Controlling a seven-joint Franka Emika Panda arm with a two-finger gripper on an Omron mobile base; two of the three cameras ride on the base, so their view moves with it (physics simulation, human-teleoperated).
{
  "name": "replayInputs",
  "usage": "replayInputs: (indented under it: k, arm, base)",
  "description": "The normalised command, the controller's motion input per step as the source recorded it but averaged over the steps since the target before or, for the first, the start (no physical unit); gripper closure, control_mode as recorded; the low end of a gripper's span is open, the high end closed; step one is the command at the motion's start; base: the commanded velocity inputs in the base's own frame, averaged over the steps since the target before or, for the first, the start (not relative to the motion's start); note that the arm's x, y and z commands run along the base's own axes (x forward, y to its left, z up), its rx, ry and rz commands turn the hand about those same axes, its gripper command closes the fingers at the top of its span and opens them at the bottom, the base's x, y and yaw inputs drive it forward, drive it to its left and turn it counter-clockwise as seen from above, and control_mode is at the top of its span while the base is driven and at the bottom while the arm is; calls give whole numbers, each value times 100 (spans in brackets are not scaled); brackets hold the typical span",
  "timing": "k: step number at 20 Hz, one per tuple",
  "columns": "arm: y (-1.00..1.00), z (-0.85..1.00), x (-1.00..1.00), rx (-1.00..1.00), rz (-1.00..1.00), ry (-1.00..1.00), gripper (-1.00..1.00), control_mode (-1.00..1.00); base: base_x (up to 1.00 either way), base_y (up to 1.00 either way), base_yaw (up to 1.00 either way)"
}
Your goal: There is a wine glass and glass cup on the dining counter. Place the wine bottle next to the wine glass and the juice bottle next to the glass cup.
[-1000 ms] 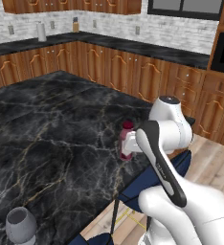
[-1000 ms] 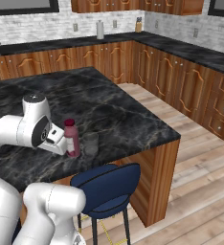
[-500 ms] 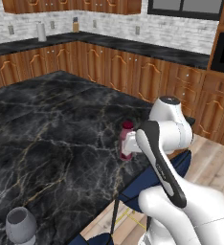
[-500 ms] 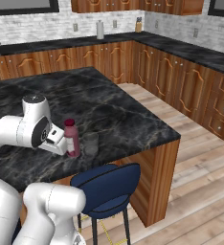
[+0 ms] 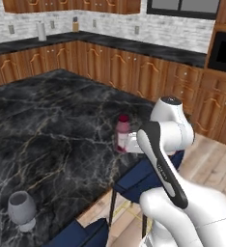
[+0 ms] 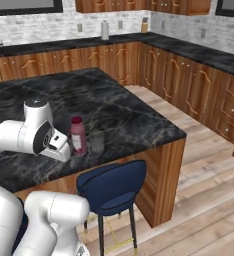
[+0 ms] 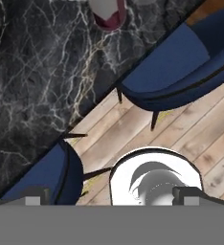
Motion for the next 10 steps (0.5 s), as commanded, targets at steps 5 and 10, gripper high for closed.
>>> replayInputs:
  k: [5, 10]
  arm:
    - [0, 0, 0, 0, 0, 0, -100, 100]
    - [0, 0, 0, 0, 0, 0, -100, 100]
  base:
    - [-76, 9, 2]
    - [-69, 13, 23]
